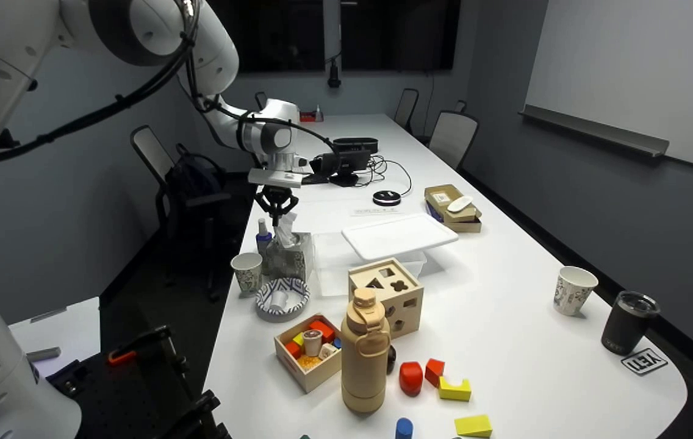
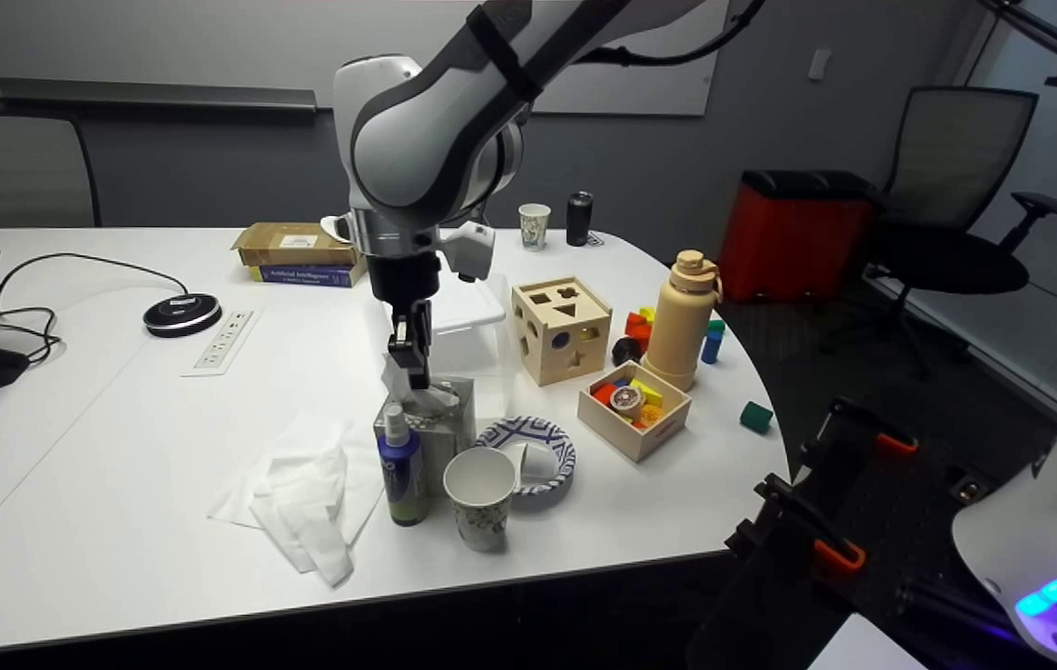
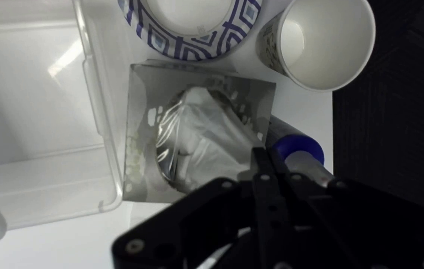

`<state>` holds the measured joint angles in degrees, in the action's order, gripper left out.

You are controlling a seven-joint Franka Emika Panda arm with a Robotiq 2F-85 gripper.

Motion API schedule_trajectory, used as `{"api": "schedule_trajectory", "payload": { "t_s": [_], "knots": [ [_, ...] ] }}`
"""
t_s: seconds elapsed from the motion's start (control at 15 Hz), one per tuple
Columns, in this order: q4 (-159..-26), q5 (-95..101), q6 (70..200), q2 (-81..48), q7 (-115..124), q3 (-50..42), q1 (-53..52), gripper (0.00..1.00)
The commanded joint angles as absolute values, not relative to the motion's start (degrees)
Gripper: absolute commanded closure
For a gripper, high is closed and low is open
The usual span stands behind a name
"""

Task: Remove one napkin from the box and use it to wipe the tabletop.

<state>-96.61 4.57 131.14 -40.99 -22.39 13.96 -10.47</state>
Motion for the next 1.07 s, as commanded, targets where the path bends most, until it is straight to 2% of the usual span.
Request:
{"api": "schedule_trajectory", "payload": {
  "t_s": [0.0,1.0],
  "knots": [
    [-97.28,5.8,128.03,-36.8,-22.54,13.93,-10.96,1.0],
    [-102.92,1.72,123.95,-21.5,-26.5,16.5,-9.22,1.0]
  ]
}}
